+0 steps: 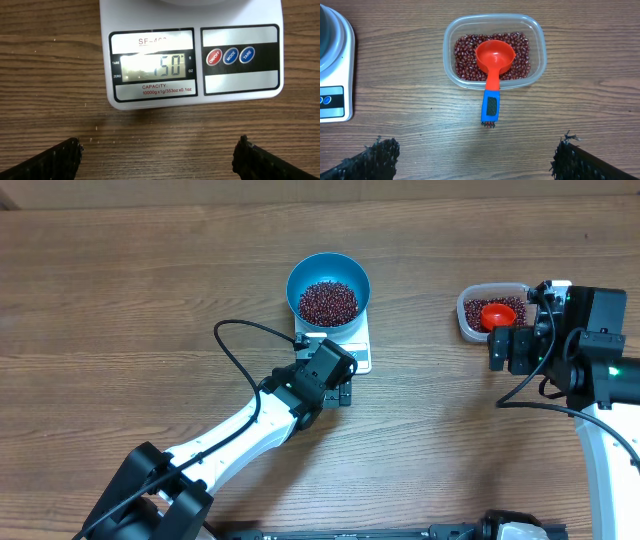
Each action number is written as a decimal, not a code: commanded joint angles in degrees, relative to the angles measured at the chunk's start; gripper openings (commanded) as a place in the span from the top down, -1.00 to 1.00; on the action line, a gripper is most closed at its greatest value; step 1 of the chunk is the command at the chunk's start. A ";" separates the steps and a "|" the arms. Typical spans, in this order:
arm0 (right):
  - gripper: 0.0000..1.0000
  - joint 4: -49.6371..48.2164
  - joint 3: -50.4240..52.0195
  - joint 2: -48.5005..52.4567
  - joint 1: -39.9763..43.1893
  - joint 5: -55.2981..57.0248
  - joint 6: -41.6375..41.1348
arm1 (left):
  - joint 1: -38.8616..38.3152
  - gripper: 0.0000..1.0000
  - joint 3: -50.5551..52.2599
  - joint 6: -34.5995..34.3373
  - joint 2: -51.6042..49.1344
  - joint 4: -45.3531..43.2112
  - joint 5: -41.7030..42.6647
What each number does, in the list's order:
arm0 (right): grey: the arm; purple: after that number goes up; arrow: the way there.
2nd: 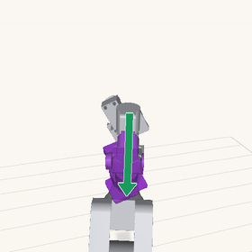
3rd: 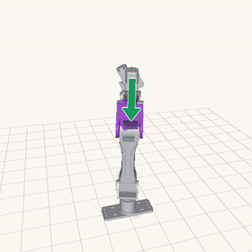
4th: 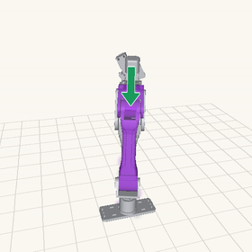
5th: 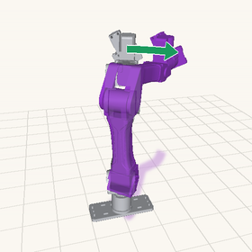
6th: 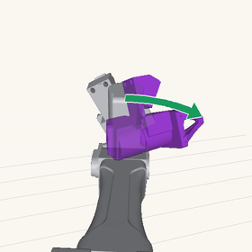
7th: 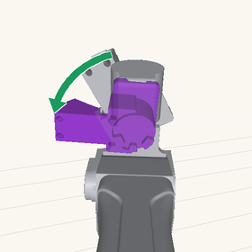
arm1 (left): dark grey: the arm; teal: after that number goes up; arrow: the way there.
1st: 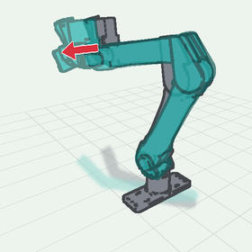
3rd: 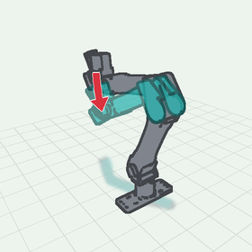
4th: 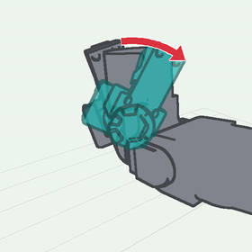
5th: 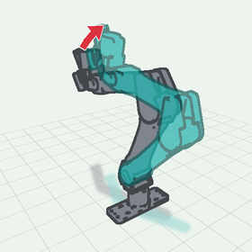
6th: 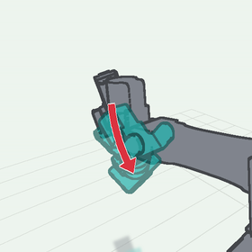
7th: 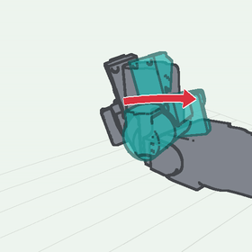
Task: Scoop item into bowl and weigh 150g on scale
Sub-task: 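Hold the left gripper above the scale reading 150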
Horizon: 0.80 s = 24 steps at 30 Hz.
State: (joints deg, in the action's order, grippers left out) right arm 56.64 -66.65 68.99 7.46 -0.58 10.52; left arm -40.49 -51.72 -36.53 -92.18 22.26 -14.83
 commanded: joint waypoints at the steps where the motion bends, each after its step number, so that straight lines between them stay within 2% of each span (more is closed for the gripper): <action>1: -1.00 -0.11 -2.01 -0.09 -0.11 0.52 -0.24 | 0.07 -0.99 0.28 -0.98 -0.55 -0.15 -0.59; 16: -1.00 -0.11 -2.01 -0.09 -0.11 0.50 -0.24 | 0.07 -0.99 0.28 -0.98 -0.55 0.15 -0.57; 24: -1.00 -0.11 -2.01 -0.09 -0.11 0.52 -0.24 | 0.72 -0.99 0.28 -0.98 -0.55 0.13 3.02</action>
State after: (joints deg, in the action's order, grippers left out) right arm 56.60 -66.65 68.99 7.46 -0.58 10.55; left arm -40.34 -51.72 -36.53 -92.18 22.37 -13.17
